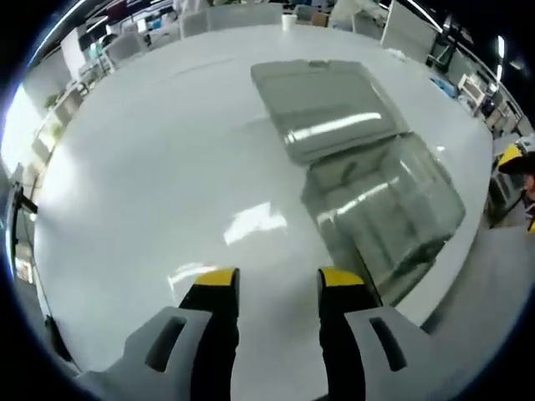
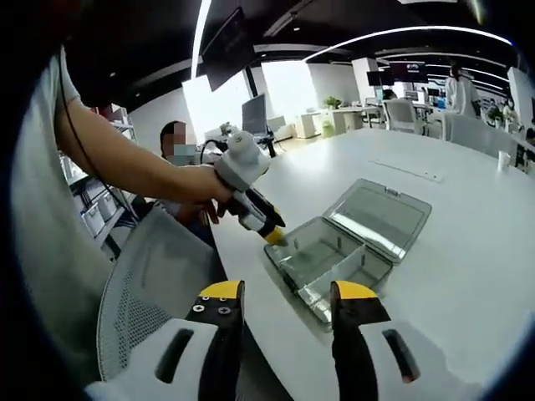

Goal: Insert the divider into the dual guide fixture by aligning both edges with the guide slots and pushing it downward to the bottom, including one-sided entry, uneven engagement, binding, and posture correction.

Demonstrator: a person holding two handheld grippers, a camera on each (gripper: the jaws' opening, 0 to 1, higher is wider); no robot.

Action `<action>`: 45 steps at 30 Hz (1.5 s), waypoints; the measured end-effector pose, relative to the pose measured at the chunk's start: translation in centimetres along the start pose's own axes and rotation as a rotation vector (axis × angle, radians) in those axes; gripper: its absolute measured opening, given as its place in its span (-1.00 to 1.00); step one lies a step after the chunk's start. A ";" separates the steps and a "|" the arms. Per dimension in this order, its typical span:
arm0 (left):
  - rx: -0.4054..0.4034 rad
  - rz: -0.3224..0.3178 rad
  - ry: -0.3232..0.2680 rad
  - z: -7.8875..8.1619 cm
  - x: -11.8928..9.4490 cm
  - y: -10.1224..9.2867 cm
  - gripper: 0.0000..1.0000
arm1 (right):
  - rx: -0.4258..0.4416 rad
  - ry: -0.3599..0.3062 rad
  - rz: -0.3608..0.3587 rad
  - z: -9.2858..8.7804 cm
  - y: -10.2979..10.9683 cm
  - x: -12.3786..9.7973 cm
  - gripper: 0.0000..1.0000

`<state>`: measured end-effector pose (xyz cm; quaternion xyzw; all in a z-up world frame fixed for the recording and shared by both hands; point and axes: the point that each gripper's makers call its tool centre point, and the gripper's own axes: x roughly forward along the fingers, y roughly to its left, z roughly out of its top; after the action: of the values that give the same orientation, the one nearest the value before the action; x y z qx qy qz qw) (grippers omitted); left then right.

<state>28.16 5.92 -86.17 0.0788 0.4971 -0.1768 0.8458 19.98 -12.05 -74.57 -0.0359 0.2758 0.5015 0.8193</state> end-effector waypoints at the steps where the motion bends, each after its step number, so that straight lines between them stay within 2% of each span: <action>1: 0.002 0.001 0.001 0.0 0.0 0.0 -0.30 | 0.000 -0.001 0.000 0.0 0.0 0.0 -0.25; 9: 0.001 0.029 0.007 0.5 0.4 0.1 -0.32 | 0.000 0.001 -0.005 -0.1 0.0 -0.2 -0.26; 11: 0.037 0.057 -0.001 0.7 0.3 0.4 -0.29 | -0.001 -0.001 -0.006 -0.1 0.0 -0.3 -0.26; 13: 0.040 0.064 -0.001 0.6 0.2 0.5 -0.27 | 0.000 -0.001 -0.006 -0.1 0.0 -0.3 -0.26; 22: 0.052 0.072 0.021 0.0 0.6 0.5 -0.28 | -0.002 -0.002 -0.006 0.0 0.1 -0.2 -0.27; 45: 0.023 0.043 0.008 0.0 0.6 0.2 -0.36 | -0.011 0.011 -0.006 0.0 -0.1 -0.5 -0.31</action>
<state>28.48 5.93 -86.64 0.0998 0.4968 -0.1641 0.8463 19.87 -12.52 -74.31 -0.0440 0.2774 0.5004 0.8190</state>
